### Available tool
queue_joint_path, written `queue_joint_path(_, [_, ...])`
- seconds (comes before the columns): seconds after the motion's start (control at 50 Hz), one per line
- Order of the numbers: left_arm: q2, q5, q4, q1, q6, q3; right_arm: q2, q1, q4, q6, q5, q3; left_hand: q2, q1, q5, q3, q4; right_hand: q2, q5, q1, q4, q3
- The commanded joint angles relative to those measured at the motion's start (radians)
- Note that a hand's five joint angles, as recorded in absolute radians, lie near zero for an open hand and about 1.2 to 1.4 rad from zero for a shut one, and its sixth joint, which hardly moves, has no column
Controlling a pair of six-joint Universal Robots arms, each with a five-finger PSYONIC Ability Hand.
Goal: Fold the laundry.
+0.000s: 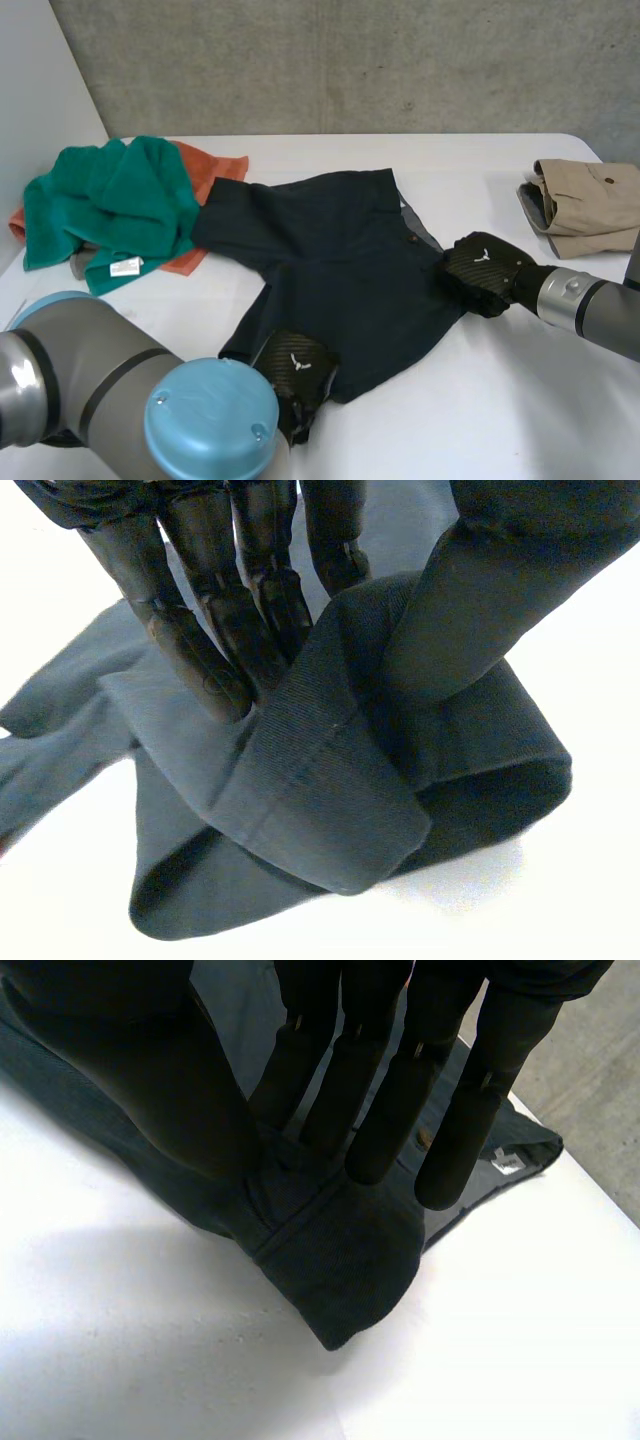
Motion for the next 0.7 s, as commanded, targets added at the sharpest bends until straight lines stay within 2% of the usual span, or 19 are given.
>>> queue_joint_path(0.02, [0.017, -0.103, 0.023, 0.006, 0.073, 0.025, -0.046, 0.001, 0.044, 0.001, 0.029, 0.025, 0.213, 0.286, 0.221, 0.223, 0.21, 0.234, 0.245, 0.302, 0.202, 0.219])
queue_joint_path(0.14, [0.215, -0.062, -0.061, 0.03, 0.087, 0.01, -0.178, -0.002, 0.182, -0.009, 0.073, 0.042, 0.213, 0.286, 0.221, 0.223, 0.21, 0.234, 0.245, 0.302, 0.202, 0.219])
queue_joint_path(0.2, [0.325, 0.025, -0.175, 0.099, 0.139, -0.001, -0.28, -0.013, 0.312, -0.023, 0.122, 0.054, 0.213, 0.286, 0.221, 0.223, 0.21, 0.234, 0.245, 0.302, 0.202, 0.219])
queue_joint_path(0.22, [0.367, 0.091, -0.237, 0.136, 0.178, -0.007, -0.328, -0.025, 0.397, -0.048, 0.153, 0.063, 0.213, 0.286, 0.221, 0.223, 0.21, 0.234, 0.245, 0.302, 0.202, 0.219])
queue_joint_path(0.3, [0.43, 0.244, -0.409, 0.22, 0.274, -0.022, -0.397, -0.042, 0.559, -0.156, 0.174, 0.111, 0.213, 0.286, 0.221, 0.223, 0.21, 0.234, 0.245, 0.302, 0.202, 0.219])
queue_joint_path(0.38, [0.439, 0.338, -0.541, 0.259, 0.333, -0.025, -0.4, -0.032, 0.668, -0.325, 0.194, 0.154, 0.213, 0.286, 0.221, 0.223, 0.21, 0.234, 0.245, 0.302, 0.202, 0.219])
queue_joint_path(0.42, [0.433, 0.354, -0.577, 0.265, 0.354, -0.024, -0.396, -0.024, 0.688, -0.377, 0.208, 0.16, 0.213, 0.286, 0.221, 0.223, 0.21, 0.234, 0.245, 0.302, 0.202, 0.219])
queue_joint_path(0.5, [0.367, 0.348, -0.548, 0.296, 0.387, -0.001, -0.348, 0.025, 0.679, -0.339, 0.23, 0.151, 0.213, 0.286, 0.221, 0.223, 0.21, 0.234, 0.245, 0.302, 0.202, 0.219])
queue_joint_path(0.58, [0.26, 0.335, -0.455, 0.323, 0.415, 0.057, -0.29, 0.085, 0.612, -0.246, 0.252, 0.096, 0.213, 0.286, 0.221, 0.223, 0.21, 0.234, 0.245, 0.302, 0.202, 0.219])
queue_joint_path(0.7, [0.071, 0.297, -0.243, 0.328, 0.438, 0.293, -0.195, 0.198, 0.409, 0.002, 0.329, -0.078, 0.213, 0.286, 0.221, 0.223, 0.21, 0.234, 0.245, 0.302, 0.202, 0.219])
